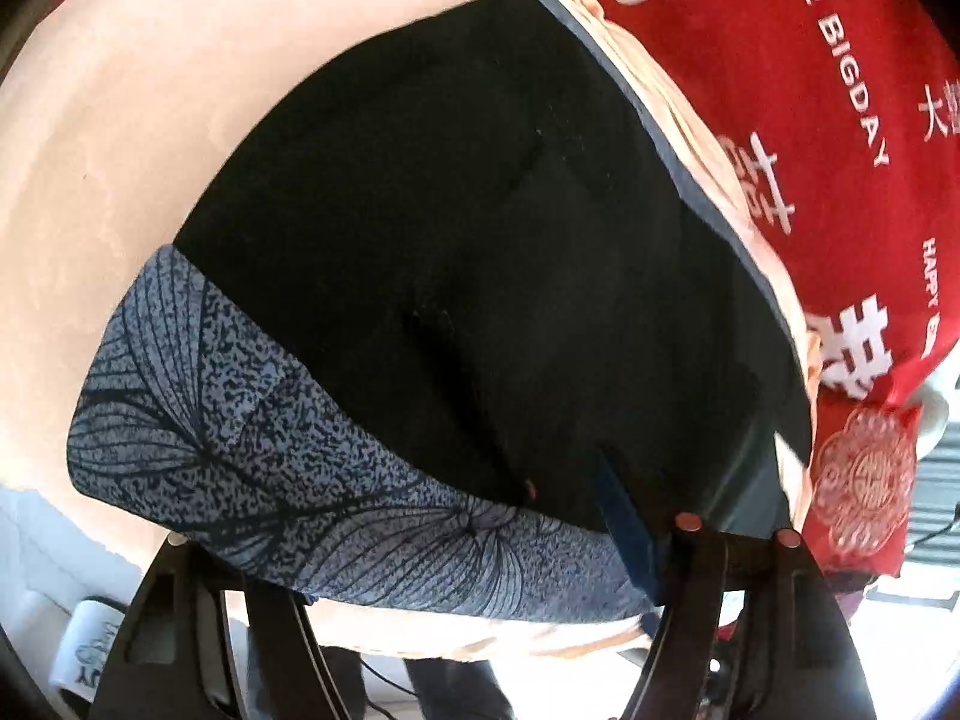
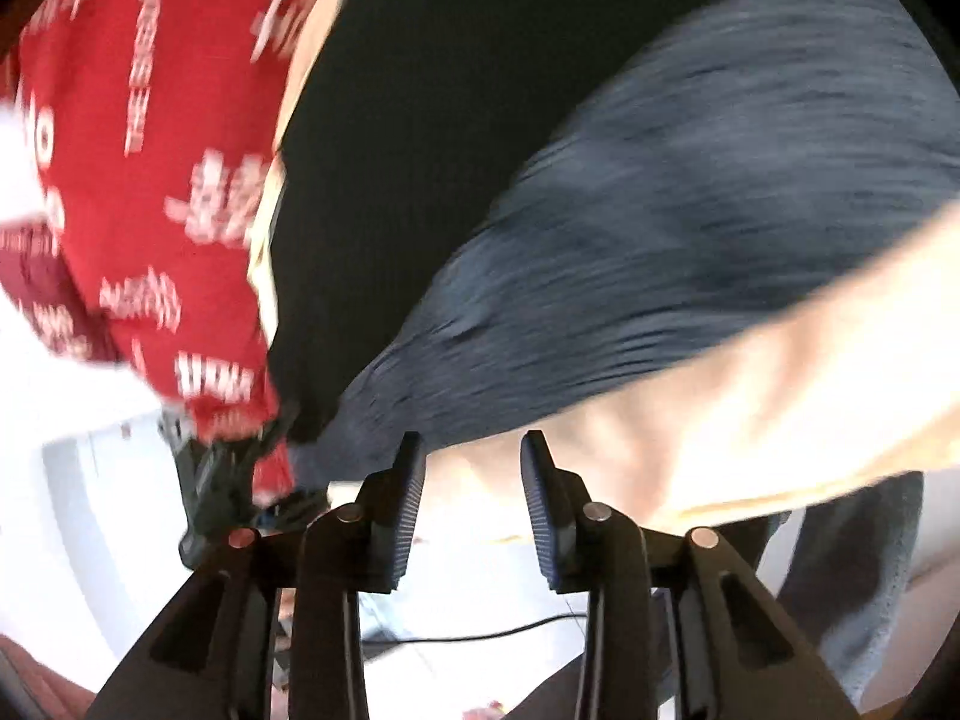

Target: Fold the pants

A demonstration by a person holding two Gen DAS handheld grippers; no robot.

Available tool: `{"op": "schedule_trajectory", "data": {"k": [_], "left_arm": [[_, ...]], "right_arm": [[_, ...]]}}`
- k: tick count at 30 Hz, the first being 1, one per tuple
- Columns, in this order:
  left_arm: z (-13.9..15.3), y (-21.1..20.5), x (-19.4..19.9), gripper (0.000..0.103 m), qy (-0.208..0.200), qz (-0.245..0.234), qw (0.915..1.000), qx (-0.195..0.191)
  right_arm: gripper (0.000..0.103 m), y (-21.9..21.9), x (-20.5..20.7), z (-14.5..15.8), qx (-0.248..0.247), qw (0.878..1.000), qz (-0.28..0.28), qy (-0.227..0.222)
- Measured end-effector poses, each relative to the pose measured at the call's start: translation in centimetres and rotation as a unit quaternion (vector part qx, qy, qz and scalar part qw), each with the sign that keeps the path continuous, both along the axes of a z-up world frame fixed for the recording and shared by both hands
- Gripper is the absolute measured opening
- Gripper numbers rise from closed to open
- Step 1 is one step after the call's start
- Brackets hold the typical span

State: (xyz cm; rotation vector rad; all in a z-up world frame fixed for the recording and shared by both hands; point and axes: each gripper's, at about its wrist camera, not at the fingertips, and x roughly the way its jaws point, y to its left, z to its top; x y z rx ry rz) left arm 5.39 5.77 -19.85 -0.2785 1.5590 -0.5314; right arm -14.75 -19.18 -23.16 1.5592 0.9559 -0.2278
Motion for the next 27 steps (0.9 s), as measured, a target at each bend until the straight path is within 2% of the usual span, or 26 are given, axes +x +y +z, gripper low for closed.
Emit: {"op": "schedule_trajectory", "data": {"k": [7, 10, 13, 14, 15, 16, 17, 19, 22, 27], "left_arm": [[-0.3, 0.2, -0.4, 0.074, -0.006, -0.025, 0.9995, 0.015], [-0.4, -0.9, -0.4, 0.074, -0.011, -0.042, 0.9987, 0.027], [-0.4, -0.6, -0.6, 0.074, -0.016, -0.053, 0.9979, 0.033], [-0.4, -0.6, -0.7, 0.074, -0.018, -0.054, 0.9977, 0.035], [-0.3, -0.6, -0.7, 0.066, -0.022, -0.055, 0.9974, 0.040], [-0.2, -0.7, -0.7, 0.051, -0.030, -0.056, 0.9964, 0.056], [-0.2, -0.6, -0.7, 0.047, -0.033, -0.060, 0.9957, 0.062], [0.0, -0.1, -0.4, 0.026, -0.024, -0.053, 0.9962, 0.064], [2.0, 0.1, -0.1, 0.025, -0.030, -0.042, 0.9965, 0.065], [7.2, -1.9, 1.9, 0.025, -0.071, -0.017, 0.9967, 0.037]], "right_arm": [[0.037, -2.0, -3.5, -0.5, 0.016, 0.992, -0.122, -0.018], [0.037, -2.1, -4.5, -0.2, 0.009, 0.987, -0.159, -0.024], [0.037, -2.2, -4.6, -0.7, 0.024, 0.983, -0.177, -0.031], [0.036, -2.4, -4.6, -0.7, 0.028, 0.983, -0.177, -0.031], [0.019, -2.7, -4.6, -0.6, 0.031, 0.984, -0.175, -0.027], [0.010, -3.0, -4.6, 0.0, 0.028, 0.984, -0.174, -0.023], [0.007, -3.3, -4.6, 0.5, 0.026, 0.985, -0.171, -0.020], [0.007, -4.5, -4.5, 2.1, 0.012, 0.989, -0.148, -0.014], [0.006, -6.9, -2.0, 5.9, -0.027, 0.996, -0.090, -0.009], [0.006, -12.6, 3.2, 10.8, -0.080, 0.996, -0.017, -0.037]]}}
